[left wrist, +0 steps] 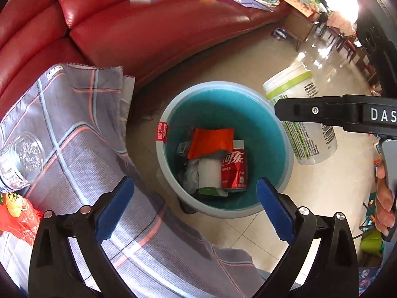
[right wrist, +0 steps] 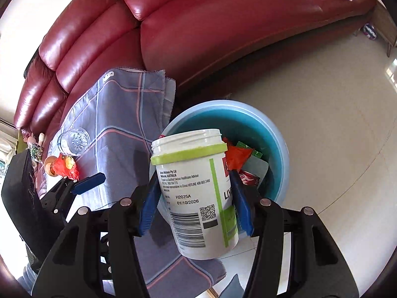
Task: Collect trash
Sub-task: 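Open the left gripper to drop the Ovaltine pack while the right gripper drops the jar into the bucket, then move both grippers back to the table toward the water bottle and red snack bag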
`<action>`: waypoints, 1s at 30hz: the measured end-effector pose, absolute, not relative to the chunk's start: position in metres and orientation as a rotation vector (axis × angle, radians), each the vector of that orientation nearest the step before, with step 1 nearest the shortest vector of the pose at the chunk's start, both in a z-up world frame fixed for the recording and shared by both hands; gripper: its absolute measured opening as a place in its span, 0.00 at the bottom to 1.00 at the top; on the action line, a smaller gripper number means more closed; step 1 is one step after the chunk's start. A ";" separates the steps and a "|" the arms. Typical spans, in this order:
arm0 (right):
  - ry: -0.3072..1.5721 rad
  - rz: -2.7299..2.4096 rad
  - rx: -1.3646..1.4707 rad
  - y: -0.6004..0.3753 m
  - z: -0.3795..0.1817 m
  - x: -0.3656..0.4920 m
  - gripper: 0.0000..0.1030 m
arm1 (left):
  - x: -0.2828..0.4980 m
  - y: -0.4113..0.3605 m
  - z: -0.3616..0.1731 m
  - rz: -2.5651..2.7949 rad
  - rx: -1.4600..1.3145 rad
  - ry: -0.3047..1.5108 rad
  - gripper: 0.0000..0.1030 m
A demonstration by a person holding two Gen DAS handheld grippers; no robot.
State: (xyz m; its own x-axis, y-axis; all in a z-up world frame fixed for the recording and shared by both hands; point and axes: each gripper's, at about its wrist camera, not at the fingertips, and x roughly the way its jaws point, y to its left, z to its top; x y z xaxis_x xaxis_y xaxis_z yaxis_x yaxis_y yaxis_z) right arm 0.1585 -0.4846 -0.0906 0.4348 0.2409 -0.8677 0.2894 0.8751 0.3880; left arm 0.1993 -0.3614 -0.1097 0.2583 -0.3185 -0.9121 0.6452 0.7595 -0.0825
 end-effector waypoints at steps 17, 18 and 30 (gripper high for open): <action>1.182 -0.069 0.526 -0.476 -0.096 0.167 0.84 | 0.207 -0.318 -0.100 -0.618 0.280 1.141 0.96; 1.190 -0.076 0.526 -0.476 -0.098 0.167 0.85 | 0.207 -0.316 -0.101 -0.616 0.278 1.143 0.96; 1.224 -0.078 0.470 -0.455 -0.093 0.169 0.86 | 0.202 -0.297 -0.097 -0.601 0.242 1.145 0.96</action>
